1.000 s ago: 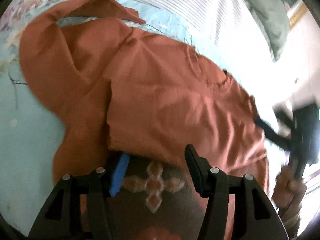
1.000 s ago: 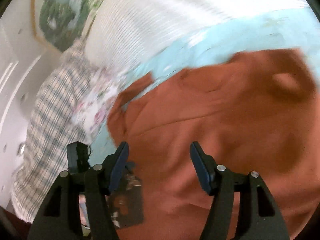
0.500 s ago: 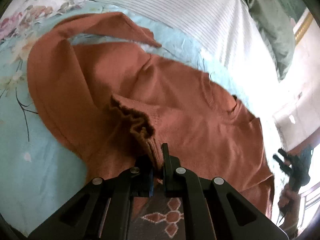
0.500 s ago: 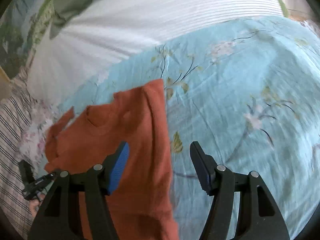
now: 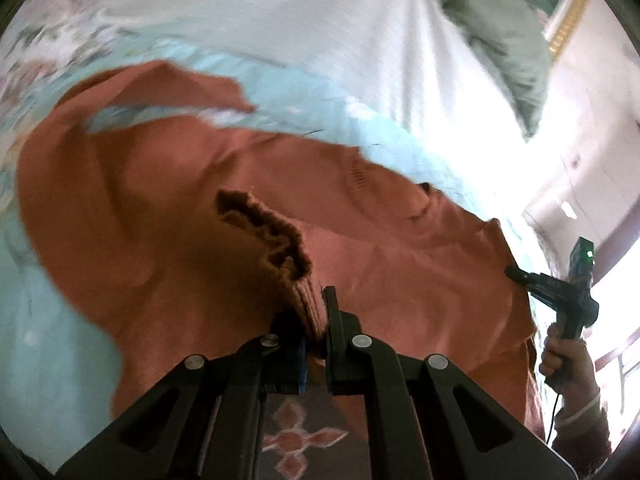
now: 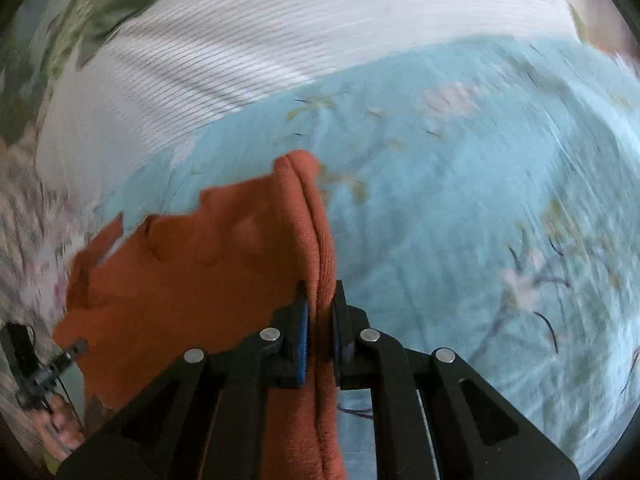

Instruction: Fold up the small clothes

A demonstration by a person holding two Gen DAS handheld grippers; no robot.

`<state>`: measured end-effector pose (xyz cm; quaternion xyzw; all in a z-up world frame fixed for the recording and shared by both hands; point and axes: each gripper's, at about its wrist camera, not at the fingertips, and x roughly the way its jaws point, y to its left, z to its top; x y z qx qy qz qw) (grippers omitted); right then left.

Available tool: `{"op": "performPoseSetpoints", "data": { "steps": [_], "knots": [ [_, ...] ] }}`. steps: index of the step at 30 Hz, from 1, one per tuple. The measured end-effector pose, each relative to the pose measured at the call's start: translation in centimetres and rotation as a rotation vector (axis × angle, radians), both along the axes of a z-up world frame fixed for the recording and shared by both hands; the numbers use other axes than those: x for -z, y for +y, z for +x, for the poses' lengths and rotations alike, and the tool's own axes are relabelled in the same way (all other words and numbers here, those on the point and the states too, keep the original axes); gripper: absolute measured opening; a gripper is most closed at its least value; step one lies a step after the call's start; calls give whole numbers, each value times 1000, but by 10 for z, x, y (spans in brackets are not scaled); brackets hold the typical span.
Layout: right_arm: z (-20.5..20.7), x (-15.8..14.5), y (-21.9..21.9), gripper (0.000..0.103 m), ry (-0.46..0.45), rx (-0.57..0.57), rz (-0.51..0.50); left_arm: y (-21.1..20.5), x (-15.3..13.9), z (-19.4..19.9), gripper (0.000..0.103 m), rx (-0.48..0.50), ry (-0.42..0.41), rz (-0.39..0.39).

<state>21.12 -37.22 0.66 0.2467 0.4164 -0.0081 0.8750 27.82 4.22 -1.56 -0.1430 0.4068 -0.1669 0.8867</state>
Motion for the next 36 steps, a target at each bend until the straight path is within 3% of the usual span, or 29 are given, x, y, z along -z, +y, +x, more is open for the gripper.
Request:
{"op": "performPoseSetpoints", "data": {
  "steps": [4, 5, 7, 9, 10, 12, 14, 15, 17, 19, 21, 25, 26, 28, 30, 33, 36],
  "knots": [
    [0, 19, 1, 13, 56, 17, -11, -21, 13, 11, 5, 17, 12, 87],
    [-4, 14, -1, 18, 48, 42, -10, -22, 18, 13, 5, 13, 29, 93],
    [-17, -6, -1, 19, 10, 105, -76, -18, 24, 14, 5, 1, 48, 93],
    [-30, -22, 9, 22, -54, 87, -66, -11, 24, 12, 6, -6, 51, 72],
    [-34, -27, 18, 26, -78, 37, -49, -7, 25, 12, 6, -9, 53, 62],
    [-35, -22, 39, 48, -55, -67, -36, -6, 27, 11, 6, -13, 58, 56],
    [-38, -5, 45, 46, 19, -91, -54, -5, 27, 9, 6, -17, 57, 61],
    [-41, 3, 42, 37, 48, -70, -81, -4, 27, 7, 8, -23, 56, 67],
    [-54, 5, 26, 33, 21, -13, -6, 3, 23, 1, 13, -39, 49, 79],
    [-67, -6, 22, 40, 2, 47, -8, 15, 19, -6, 15, -69, 42, 99],
    [-77, -18, 29, 55, -36, 41, -29, 29, 13, -11, 16, -103, 38, 107],
    [-98, -26, 47, 56, -75, -29, 9, 58, -7, -13, 16, -185, -1, 122],
    [-98, -27, 56, 56, -77, -47, 20, 62, -12, -10, 19, -200, -6, 135],
    [-106, -23, 68, 59, -77, -79, 58, 69, -22, 0, 42, -234, -17, 176],
    [-106, -19, 79, 64, -66, -99, 84, 73, -32, 11, 58, -255, -34, 213],
    [-100, -11, 92, 64, -47, -122, 102, 70, -47, 35, 65, -289, -77, 307],
    [-97, -7, 103, 65, -27, -141, 122, 63, -58, 64, 83, -301, -118, 421]
  ]
}}
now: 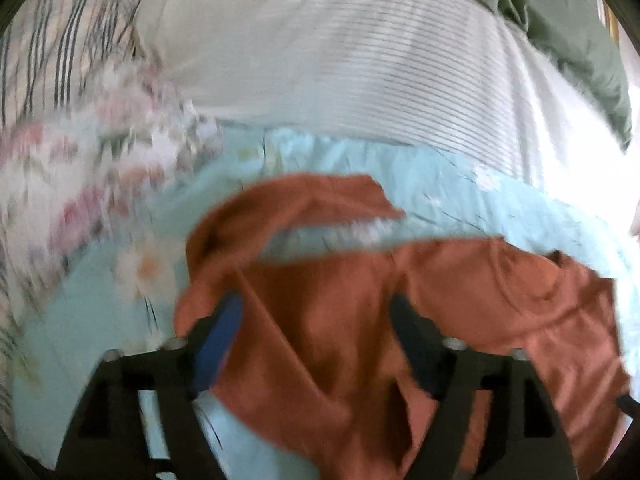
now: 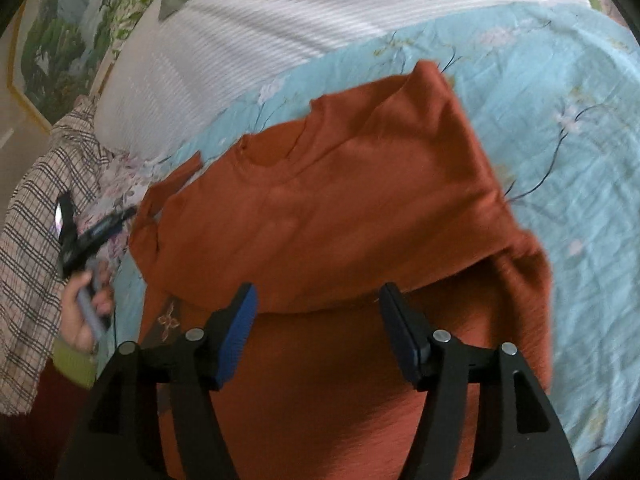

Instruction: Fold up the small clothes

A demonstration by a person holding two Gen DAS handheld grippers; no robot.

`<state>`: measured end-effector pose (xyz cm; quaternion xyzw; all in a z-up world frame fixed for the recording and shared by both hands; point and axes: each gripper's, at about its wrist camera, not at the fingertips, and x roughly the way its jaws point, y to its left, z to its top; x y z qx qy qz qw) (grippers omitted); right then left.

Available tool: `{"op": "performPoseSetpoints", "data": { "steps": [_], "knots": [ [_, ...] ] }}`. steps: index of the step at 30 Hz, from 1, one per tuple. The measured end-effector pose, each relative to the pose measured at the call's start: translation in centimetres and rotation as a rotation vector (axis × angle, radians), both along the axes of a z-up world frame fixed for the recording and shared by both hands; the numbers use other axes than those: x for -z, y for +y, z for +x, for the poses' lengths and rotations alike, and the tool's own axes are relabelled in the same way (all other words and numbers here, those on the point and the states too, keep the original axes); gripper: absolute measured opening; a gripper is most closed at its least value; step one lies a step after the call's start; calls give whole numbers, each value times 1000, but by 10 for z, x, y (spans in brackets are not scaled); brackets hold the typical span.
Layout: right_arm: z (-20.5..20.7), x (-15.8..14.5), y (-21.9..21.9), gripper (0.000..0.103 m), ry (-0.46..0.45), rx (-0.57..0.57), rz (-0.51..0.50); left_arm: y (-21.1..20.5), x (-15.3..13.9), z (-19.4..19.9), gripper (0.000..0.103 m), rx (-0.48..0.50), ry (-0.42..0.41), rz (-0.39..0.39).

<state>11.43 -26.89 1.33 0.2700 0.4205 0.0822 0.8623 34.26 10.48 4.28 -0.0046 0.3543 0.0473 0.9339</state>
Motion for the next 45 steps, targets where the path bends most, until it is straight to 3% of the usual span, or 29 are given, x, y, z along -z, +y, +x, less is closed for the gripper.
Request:
{"op": "performPoseSetpoints", "data": {
  "steps": [3, 8, 12, 13, 14, 15, 16, 18, 25, 32, 39, 45],
  "knots": [
    [-1, -1, 7, 65, -2, -18, 4, -14, -2, 34, 83, -2, -3, 184],
    [6, -2, 9, 67, -1, -12, 31, -45, 22, 90, 83, 84, 82, 476],
    [11, -1, 8, 67, 6, -4, 30, -55, 53, 120, 83, 158, 184, 552],
    [12, -1, 7, 67, 8, -3, 32, -55, 58, 125, 76, 162, 196, 550],
    [13, 0, 7, 67, 9, -2, 33, -51, 61, 130, 67, 161, 209, 530],
    [13, 0, 7, 67, 10, -2, 34, -47, 63, 134, 37, 157, 226, 495],
    [13, 0, 7, 67, 10, -3, 34, -40, 63, 139, 4, 164, 252, 406],
    [11, 0, 8, 67, 6, -6, 37, -26, 55, 137, 3, 173, 245, 238],
    [2, -3, 8, 67, -22, 1, 65, -18, 13, 77, 2, 201, 90, -31],
    [-16, -12, -6, 67, -61, 70, 83, -80, -29, -14, 2, 319, -21, -257],
    [-39, -17, -28, 67, -81, 151, 88, -173, -15, -61, 2, 449, -6, -366],
    [-55, -19, -46, 67, -77, 211, 74, -256, 30, -73, 2, 524, 89, -329]
  ]
}}
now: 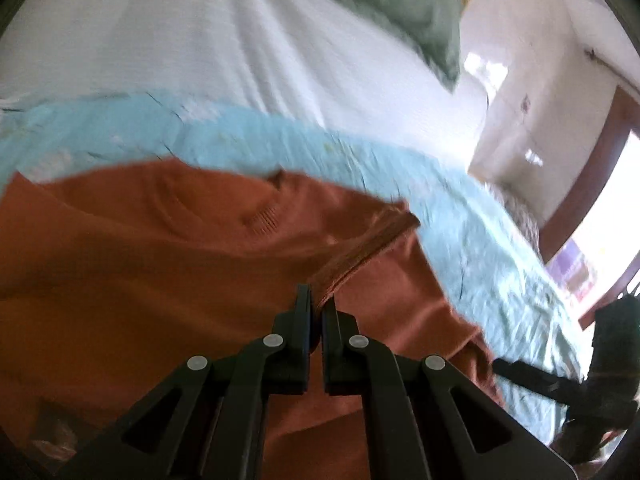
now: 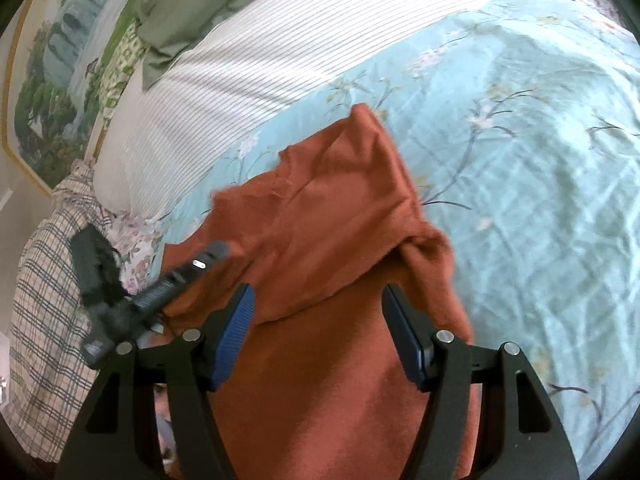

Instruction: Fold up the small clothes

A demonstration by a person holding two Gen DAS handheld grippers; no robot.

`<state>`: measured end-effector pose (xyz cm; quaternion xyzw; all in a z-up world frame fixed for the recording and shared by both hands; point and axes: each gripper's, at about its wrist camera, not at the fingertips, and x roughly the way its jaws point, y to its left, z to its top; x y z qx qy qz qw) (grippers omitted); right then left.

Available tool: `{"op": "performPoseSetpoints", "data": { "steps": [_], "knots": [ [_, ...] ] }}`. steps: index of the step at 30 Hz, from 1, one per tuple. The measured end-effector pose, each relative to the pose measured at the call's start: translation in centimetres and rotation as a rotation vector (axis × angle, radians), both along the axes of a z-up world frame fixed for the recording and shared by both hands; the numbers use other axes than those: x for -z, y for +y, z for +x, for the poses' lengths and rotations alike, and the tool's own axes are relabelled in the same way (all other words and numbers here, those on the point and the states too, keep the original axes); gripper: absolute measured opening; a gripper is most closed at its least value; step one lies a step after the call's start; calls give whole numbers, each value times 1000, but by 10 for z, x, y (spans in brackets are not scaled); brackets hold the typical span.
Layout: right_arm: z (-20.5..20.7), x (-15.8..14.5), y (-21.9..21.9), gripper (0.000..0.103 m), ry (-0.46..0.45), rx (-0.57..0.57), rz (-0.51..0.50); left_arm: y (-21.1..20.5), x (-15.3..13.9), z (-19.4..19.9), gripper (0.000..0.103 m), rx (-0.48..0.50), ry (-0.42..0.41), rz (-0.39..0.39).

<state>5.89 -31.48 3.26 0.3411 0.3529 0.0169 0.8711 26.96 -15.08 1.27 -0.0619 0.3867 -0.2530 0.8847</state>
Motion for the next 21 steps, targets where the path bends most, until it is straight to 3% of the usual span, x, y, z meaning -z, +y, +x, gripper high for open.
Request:
{"op": "performPoseSetpoints", "data": {
  "steps": [4, 6, 8, 10, 14, 17, 21],
  "knots": [
    [-2, -1, -2, 67, 5, 10, 5, -18, 35, 8, 4, 23, 69, 67],
    [-1, -1, -1, 67, 4, 6, 4, -13, 45, 7, 10, 21, 98, 69],
    [4, -1, 3, 67, 5, -5, 8, -5, 46, 2, 21, 26, 113, 56],
    [14, 2, 8, 67, 20, -29, 15, 7, 41, -9, 38, 14, 97, 54],
    [38, 4, 18, 67, 35, -79, 18, 39, 25, -31, 40, -6, 58, 66],
    [58, 9, 20, 67, 61, -87, 21, 80, 14, -46, 42, -80, 14, 97],
    [86, 19, 23, 67, 108, -92, -14, 155, 7, -54, 42, -289, -30, 178]
  ]
}}
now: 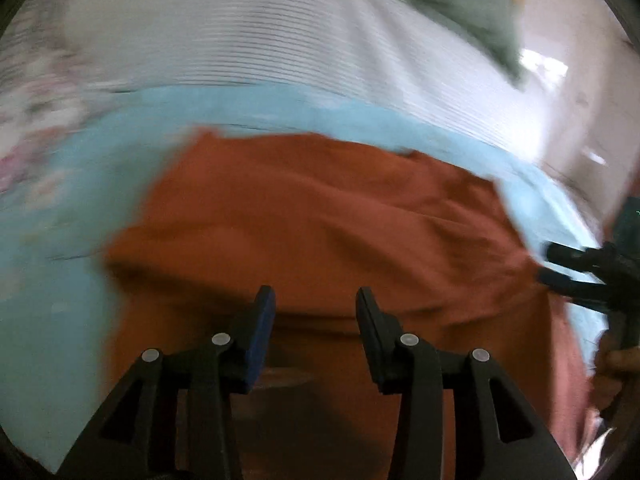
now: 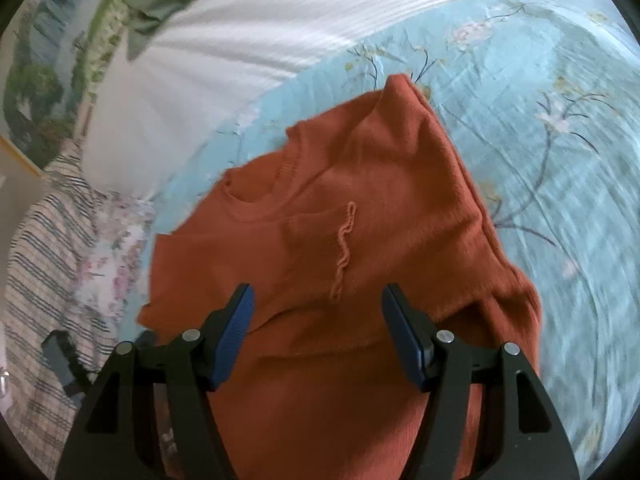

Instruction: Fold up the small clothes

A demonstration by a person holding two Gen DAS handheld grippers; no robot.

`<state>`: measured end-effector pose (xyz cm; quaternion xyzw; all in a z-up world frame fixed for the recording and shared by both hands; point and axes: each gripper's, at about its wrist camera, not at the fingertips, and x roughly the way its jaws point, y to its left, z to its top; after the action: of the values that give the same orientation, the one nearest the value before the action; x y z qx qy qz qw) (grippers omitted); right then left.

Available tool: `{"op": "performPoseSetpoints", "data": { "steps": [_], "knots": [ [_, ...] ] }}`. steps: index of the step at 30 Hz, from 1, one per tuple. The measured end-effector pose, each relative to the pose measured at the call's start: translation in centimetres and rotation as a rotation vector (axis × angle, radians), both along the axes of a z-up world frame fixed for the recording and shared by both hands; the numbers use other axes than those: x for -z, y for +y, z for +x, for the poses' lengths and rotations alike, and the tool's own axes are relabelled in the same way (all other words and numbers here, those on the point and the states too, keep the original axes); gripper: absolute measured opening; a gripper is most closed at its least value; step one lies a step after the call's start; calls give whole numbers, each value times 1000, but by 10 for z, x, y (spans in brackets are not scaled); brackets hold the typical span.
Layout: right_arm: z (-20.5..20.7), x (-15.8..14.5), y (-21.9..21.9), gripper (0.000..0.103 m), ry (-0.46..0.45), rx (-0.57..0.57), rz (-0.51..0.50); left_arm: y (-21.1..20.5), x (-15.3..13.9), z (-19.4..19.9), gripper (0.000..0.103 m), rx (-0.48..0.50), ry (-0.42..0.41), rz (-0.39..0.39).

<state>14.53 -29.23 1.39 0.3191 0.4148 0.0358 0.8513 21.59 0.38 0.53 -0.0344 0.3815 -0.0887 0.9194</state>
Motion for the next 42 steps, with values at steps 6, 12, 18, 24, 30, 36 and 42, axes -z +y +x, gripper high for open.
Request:
{"op": "performPoseSetpoints", "data": {
  "steps": [6, 12, 18, 24, 30, 36, 42],
  "knots": [
    [39, 15, 15, 39, 34, -55, -45, 95, 22, 20, 40, -223, 68, -37],
    [42, -17, 16, 4, -101, -66, -4, 92, 45, 53, 36, -190, 133, -35],
    [3, -35, -28, 4, -169, 68, -37, 84, 29, 45, 17, -256, 9, 54],
    [-2, 6, -30, 4, -41, 57, -66, 75, 38, 31, 17, -265, 11, 131],
    [-4, 7, -25, 4, -27, 69, -133, 93, 40, 26, 18, -272, 30, 23],
    [-14, -21, -5, 8, -21, 142, -316, 100, 45, 25, 21, -276, 42, -41],
    [56, -49, 77, 77, -154, -236, -92, 108, 51, 26, 23, -280, 48, -106]
  ]
}}
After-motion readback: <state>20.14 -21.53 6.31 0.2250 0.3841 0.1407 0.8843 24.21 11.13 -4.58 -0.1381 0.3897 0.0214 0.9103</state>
